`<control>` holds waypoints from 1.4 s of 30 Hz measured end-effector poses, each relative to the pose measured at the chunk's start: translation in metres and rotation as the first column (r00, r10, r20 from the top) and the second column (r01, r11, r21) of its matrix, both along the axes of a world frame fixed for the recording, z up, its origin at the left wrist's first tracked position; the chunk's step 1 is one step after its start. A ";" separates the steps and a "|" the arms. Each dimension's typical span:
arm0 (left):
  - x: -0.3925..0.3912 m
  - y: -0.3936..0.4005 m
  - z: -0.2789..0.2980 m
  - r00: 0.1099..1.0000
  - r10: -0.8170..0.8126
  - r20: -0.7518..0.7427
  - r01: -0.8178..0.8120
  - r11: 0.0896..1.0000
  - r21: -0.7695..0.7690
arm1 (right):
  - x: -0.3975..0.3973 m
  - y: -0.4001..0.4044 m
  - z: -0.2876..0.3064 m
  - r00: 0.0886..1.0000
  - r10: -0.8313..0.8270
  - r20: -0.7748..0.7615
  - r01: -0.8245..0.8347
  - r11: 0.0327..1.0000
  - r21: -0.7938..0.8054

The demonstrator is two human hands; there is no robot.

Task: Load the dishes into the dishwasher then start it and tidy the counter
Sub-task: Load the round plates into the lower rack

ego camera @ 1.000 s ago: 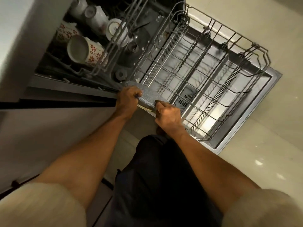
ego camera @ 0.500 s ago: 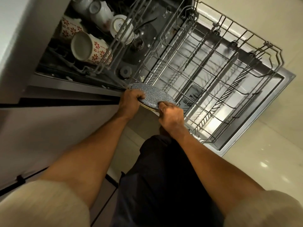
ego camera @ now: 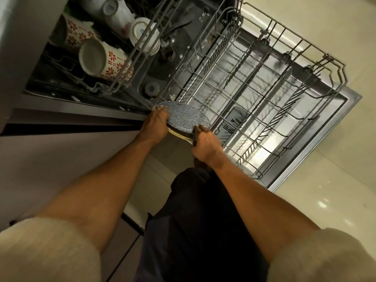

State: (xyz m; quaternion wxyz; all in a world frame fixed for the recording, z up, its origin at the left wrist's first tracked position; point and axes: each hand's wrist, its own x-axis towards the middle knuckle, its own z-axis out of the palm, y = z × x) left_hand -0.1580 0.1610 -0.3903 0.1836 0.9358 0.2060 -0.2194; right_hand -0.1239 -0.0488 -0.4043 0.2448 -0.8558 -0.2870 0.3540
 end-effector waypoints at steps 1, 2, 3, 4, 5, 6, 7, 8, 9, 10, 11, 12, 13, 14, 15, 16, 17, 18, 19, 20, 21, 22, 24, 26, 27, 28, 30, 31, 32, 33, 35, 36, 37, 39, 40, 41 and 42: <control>-0.001 -0.003 0.003 1.000 0.001 -0.003 -0.001 1.000 0.001 | -0.001 -0.001 0.001 1.000 0.009 -0.023 -0.009 1.000 -0.021; -0.002 -0.005 0.007 1.000 -0.002 -0.006 0.002 1.000 -0.001 | -0.001 -0.001 0.005 0.999 0.019 -0.046 -0.021 0.998 -0.052; -0.004 -0.010 0.012 1.000 -0.006 -0.012 0.006 1.000 0.005 | -0.001 -0.001 0.008 0.998 0.025 -0.062 -0.031 0.996 -0.081; -0.005 -0.014 0.019 1.000 -0.012 -0.020 0.012 1.000 0.010 | -0.002 -0.001 0.010 0.997 0.028 -0.070 -0.035 0.994 -0.105; -0.005 -0.018 0.025 0.999 -0.015 -0.031 0.016 1.000 0.013 | -0.002 -0.001 0.013 0.997 0.027 -0.074 -0.036 0.992 -0.123; -0.005 -0.021 0.030 0.999 -0.014 -0.050 0.015 1.000 0.011 | -0.003 -0.001 0.013 0.997 0.024 -0.079 -0.034 0.990 -0.137; -0.007 -0.023 0.033 0.998 -0.022 -0.061 0.022 1.000 0.005 | -0.004 -0.001 0.014 0.997 0.015 -0.075 -0.026 0.990 -0.136; -0.009 -0.025 0.035 0.997 -0.030 -0.070 0.030 1.000 0.001 | -0.004 -0.002 0.016 0.998 0.003 -0.069 -0.011 0.992 -0.126; -0.011 -0.025 0.037 0.996 -0.024 -0.083 0.024 1.000 -0.003 | -0.004 -0.002 0.018 0.998 -0.006 -0.061 -0.001 0.994 -0.109; -0.013 -0.026 0.039 0.994 -0.010 -0.105 0.009 1.000 -0.003 | -0.004 -0.003 0.022 0.998 -0.004 -0.055 -0.001 0.996 -0.094; -0.013 -0.027 0.042 0.991 0.003 -0.131 -0.003 1.000 -0.002 | -0.003 -0.003 0.024 0.998 0.013 -0.054 -0.017 0.996 -0.083; -0.012 -0.029 0.045 0.988 -0.004 -0.154 0.004 1.000 0.001 | -0.003 -0.003 0.027 0.998 0.036 -0.055 -0.040 0.996 -0.079; -0.012 -0.031 0.046 0.986 -0.015 -0.166 0.015 1.000 -0.002 | -0.003 -0.002 0.028 0.997 0.051 -0.056 -0.055 0.995 -0.077; -0.012 -0.034 0.048 0.985 -0.028 -0.172 0.028 1.000 -0.001 | -0.004 -0.001 0.028 0.997 0.058 -0.054 -0.062 0.995 -0.081; -0.013 -0.035 0.048 0.985 -0.042 -0.166 0.043 0.999 0.006 | -0.005 0.000 0.027 0.997 0.056 -0.046 -0.060 0.995 -0.083; -0.013 -0.036 0.050 0.988 -0.038 -0.149 0.041 0.999 0.019 | -0.004 0.001 0.025 0.998 0.057 -0.032 -0.060 0.994 -0.090; -0.012 -0.037 0.051 0.992 -0.023 -0.123 0.027 0.999 0.037 | -0.003 0.003 0.023 0.998 0.062 -0.009 -0.062 0.993 -0.100; -0.012 -0.040 0.053 0.995 0.003 -0.103 0.003 0.999 0.054 | -0.002 0.005 0.020 0.998 0.063 0.011 -0.061 0.991 -0.118; -0.010 -0.041 0.051 0.996 0.008 -0.088 -0.002 0.997 0.078 | 0.001 0.008 0.015 0.998 0.057 0.031 -0.052 0.989 -0.136; -0.009 -0.044 0.053 0.996 0.016 -0.086 -0.007 0.995 0.100 | 0.002 0.011 0.013 0.997 0.055 0.049 -0.047 0.986 -0.160; -0.007 -0.047 0.055 0.997 0.005 -0.076 0.003 0.993 0.117 | 0.005 0.013 0.011 0.996 0.065 0.063 -0.053 0.982 -0.182; -0.005 -0.047 0.056 0.997 -0.002 -0.075 0.012 0.991 0.132 | 0.007 0.016 0.009 0.994 0.082 0.067 -0.067 0.977 -0.200; -0.002 -0.046 0.053 0.996 -0.003 -0.087 0.015 0.991 0.136 | 0.012 0.022 0.004 0.989 0.136 0.065 -0.117 0.965 -0.233; -0.002 -0.043 0.051 0.997 0.011 -0.082 -0.002 0.993 0.114 | 0.015 0.025 0.003 0.981 0.187 0.058 -0.167 0.955 -0.244; -0.003 -0.040 0.048 0.997 0.012 -0.072 -0.005 0.995 0.102 | 0.017 0.026 0.002 0.977 0.208 0.054 -0.190 0.952 -0.240; -0.004 -0.038 0.046 0.998 0.012 -0.068 -0.005 0.996 0.093 | 0.020 0.025 0.000 0.974 0.221 0.058 -0.202 0.952 -0.231; -0.007 -0.035 0.043 0.998 0.008 -0.059 -0.004 0.997 0.073 | 0.027 0.022 -0.002 0.967 0.238 0.085 -0.213 0.948 -0.238; -0.007 -0.034 0.042 0.999 0.005 -0.052 -0.001 0.998 0.063 | 0.031 0.020 -0.001 0.969 0.234 0.085 -0.206 0.946 -0.252; -0.007 -0.034 0.042 0.999 0.005 -0.044 -0.003 0.999 0.053 | 0.034 0.019 0.001 0.972 0.222 0.075 -0.196 0.946 -0.259; -0.006 -0.034 0.042 0.999 0.010 -0.030 -0.008 0.999 0.044 | 0.036 0.019 0.003 0.973 0.221 0.069 -0.196 0.944 -0.264; -0.003 -0.036 0.042 1.000 0.025 0.004 -0.025 0.999 0.028 | 0.038 0.019 0.008 0.973 0.215 0.077 -0.188 0.946 -0.264; -0.001 -0.038 0.042 0.999 0.037 0.016 -0.037 0.999 0.022 | 0.037 0.019 0.009 0.977 0.195 0.089 -0.168 0.953 -0.252; 0.000 -0.039 0.041 0.999 0.053 0.014 -0.053 0.999 0.011 | 0.036 0.019 0.009 0.981 0.162 0.104 -0.135 0.964 -0.229; 0.001 -0.039 0.040 0.997 0.076 -0.006 -0.076 0.997 -0.028 | 0.029 0.020 0.008 0.984 0.118 0.132 -0.092 0.978 -0.189; 0.002 -0.039 0.040 0.997 0.077 -0.016 -0.077 0.996 -0.054 | 0.025 0.019 0.008 0.987 0.087 0.134 -0.064 0.984 -0.165; 0.003 -0.038 0.040 0.997 0.071 -0.031 -0.073 0.995 -0.072 | 0.022 0.019 0.008 0.990 0.061 0.126 -0.042 0.988 -0.146; 0.004 -0.036 0.040 0.997 0.063 -0.053 -0.067 0.995 -0.080 | 0.019 0.019 0.008 0.992 0.041 0.117 -0.026 0.991 -0.128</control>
